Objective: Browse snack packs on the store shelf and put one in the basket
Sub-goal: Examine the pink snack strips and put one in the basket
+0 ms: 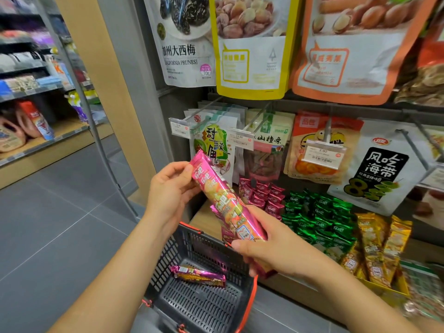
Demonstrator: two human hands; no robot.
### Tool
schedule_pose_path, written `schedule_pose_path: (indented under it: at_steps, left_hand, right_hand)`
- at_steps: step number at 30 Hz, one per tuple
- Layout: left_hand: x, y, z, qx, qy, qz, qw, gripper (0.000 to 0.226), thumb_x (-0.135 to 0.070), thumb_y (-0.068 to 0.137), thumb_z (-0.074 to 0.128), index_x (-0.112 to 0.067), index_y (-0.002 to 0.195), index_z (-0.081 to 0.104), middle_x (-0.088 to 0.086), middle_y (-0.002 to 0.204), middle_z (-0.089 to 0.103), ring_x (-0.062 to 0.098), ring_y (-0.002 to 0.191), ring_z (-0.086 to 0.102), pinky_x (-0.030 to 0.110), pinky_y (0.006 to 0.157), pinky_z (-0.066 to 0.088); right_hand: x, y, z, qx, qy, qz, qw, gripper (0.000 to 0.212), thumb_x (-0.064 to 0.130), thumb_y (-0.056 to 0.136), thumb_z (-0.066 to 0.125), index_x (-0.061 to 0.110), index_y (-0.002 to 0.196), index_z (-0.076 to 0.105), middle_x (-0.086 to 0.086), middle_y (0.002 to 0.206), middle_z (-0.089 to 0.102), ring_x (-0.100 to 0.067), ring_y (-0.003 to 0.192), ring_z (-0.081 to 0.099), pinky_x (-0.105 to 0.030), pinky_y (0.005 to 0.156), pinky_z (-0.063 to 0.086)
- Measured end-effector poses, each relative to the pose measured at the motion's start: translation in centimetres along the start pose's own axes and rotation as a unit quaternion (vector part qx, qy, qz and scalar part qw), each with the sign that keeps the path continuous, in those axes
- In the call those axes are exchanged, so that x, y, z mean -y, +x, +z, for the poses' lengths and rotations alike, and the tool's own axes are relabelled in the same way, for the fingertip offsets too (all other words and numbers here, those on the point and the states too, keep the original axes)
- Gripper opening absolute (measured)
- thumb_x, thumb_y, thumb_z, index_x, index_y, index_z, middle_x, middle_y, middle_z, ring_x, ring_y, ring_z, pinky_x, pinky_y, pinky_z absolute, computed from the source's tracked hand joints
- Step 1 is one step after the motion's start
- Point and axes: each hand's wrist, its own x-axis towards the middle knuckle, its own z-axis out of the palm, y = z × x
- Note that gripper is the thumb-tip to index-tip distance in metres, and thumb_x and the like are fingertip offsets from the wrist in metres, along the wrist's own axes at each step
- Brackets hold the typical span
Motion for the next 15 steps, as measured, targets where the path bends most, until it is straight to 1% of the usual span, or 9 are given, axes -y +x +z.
schedule_pose_path:
  at_steps: [2, 4, 5, 6, 8, 10, 11, 13, 15]
  left_hand:
    - [-0.1, 0.1, -0.1, 0.029, 0.002, -0.022, 0.999, 0.022, -0.020, 0.094, 0.058, -0.020, 0.079, 0.073, 0.004, 0.083, 0.073, 0.018, 0.075, 0.070, 0.025, 0.064, 0.056]
    - [-0.3, 0.3, -0.2, 0.065, 0.036, -0.038, 0.997, 0.023, -0.042, 0.091, 0.059, -0.027, 0.085, 0.075, 0.007, 0.094, 0.075, 0.022, 0.084, 0.073, 0.027, 0.068, 0.057]
    - [-0.4, 0.3, -0.2, 0.077, 0.058, -0.044, 0.994, 0.029, -0.051, 0.086, 0.060, -0.027, 0.089, 0.074, 0.008, 0.097, 0.075, 0.023, 0.087, 0.073, 0.027, 0.069, 0.057]
    - [-0.4, 0.3, -0.2, 0.082, 0.079, -0.050, 0.992, 0.035, -0.056, 0.082, 0.061, -0.025, 0.093, 0.073, 0.008, 0.097, 0.075, 0.024, 0.088, 0.073, 0.026, 0.069, 0.057]
    - [-0.2, 0.3, -0.1, 0.075, 0.108, -0.062, 0.989, 0.037, -0.052, 0.084, 0.061, -0.018, 0.096, 0.072, 0.007, 0.092, 0.076, 0.023, 0.087, 0.073, 0.025, 0.068, 0.057]
    - [-0.1, 0.2, 0.1, 0.046, 0.117, -0.071, 0.989, 0.028, -0.039, 0.093, 0.060, -0.016, 0.090, 0.075, 0.008, 0.087, 0.076, 0.021, 0.085, 0.073, 0.025, 0.065, 0.057]
    - [-0.1, 0.2, 0.1, 0.026, 0.113, -0.070, 0.991, 0.028, -0.033, 0.095, 0.058, -0.015, 0.085, 0.077, 0.008, 0.085, 0.076, 0.020, 0.083, 0.073, 0.025, 0.063, 0.057]
    - [-0.1, 0.3, 0.3, -0.007, 0.084, -0.070, 0.994, 0.031, -0.025, 0.095, 0.057, -0.015, 0.075, 0.078, 0.007, 0.082, 0.076, 0.017, 0.077, 0.073, 0.024, 0.059, 0.056]
    - [-0.1, 0.4, 0.4, -0.032, 0.053, -0.074, 0.995, 0.032, -0.021, 0.095, 0.057, -0.013, 0.071, 0.077, 0.008, 0.079, 0.075, 0.015, 0.074, 0.072, 0.024, 0.058, 0.056]
  right_hand:
    - [-0.2, 0.3, 0.1, -0.062, -0.066, -0.015, 0.996, 0.046, 0.032, 0.079, 0.071, 0.062, 0.107, 0.049, 0.008, 0.094, 0.066, -0.014, 0.062, 0.065, -0.032, 0.057, 0.056]
    - [-0.5, 0.3, 0.2, -0.102, -0.158, -0.034, 0.982, 0.048, 0.038, 0.081, 0.069, 0.068, 0.105, 0.042, 0.013, 0.099, 0.064, -0.008, 0.075, 0.066, -0.025, 0.065, 0.057]
    - [-0.6, 0.2, 0.3, -0.113, -0.204, -0.042, 0.972, 0.048, 0.040, 0.082, 0.068, 0.069, 0.106, 0.037, 0.016, 0.099, 0.063, -0.004, 0.080, 0.064, -0.021, 0.068, 0.054]
    - [-0.8, 0.2, 0.5, -0.124, -0.253, -0.049, 0.958, 0.047, 0.044, 0.082, 0.066, 0.066, 0.110, 0.035, 0.017, 0.097, 0.063, -0.002, 0.080, 0.063, -0.021, 0.068, 0.053]
    - [-1.0, 0.0, 0.8, -0.139, -0.336, -0.063, 0.929, 0.046, 0.055, 0.084, 0.058, 0.054, 0.122, 0.031, 0.016, 0.091, 0.063, -0.004, 0.073, 0.061, -0.025, 0.062, 0.050]
    - [-1.0, 0.0, 1.1, -0.151, -0.372, -0.076, 0.913, 0.047, 0.070, 0.085, 0.041, 0.047, 0.125, 0.032, 0.015, 0.084, 0.062, -0.003, 0.067, 0.059, -0.021, 0.055, 0.044]
    - [-0.9, 0.0, 1.2, -0.157, -0.371, -0.081, 0.912, 0.048, 0.073, 0.086, 0.032, 0.045, 0.124, 0.034, 0.014, 0.081, 0.062, -0.003, 0.065, 0.059, -0.019, 0.053, 0.041]
    - [-0.6, 0.0, 1.3, -0.165, -0.350, -0.091, 0.918, 0.045, 0.069, 0.092, 0.023, 0.040, 0.121, 0.041, 0.013, 0.076, 0.060, -0.004, 0.066, 0.057, -0.020, 0.054, 0.041]
    - [-0.4, 0.2, 1.4, -0.165, -0.312, -0.085, 0.932, 0.042, 0.062, 0.096, 0.024, 0.035, 0.116, 0.050, 0.011, 0.079, 0.062, -0.004, 0.071, 0.058, -0.027, 0.063, 0.046]
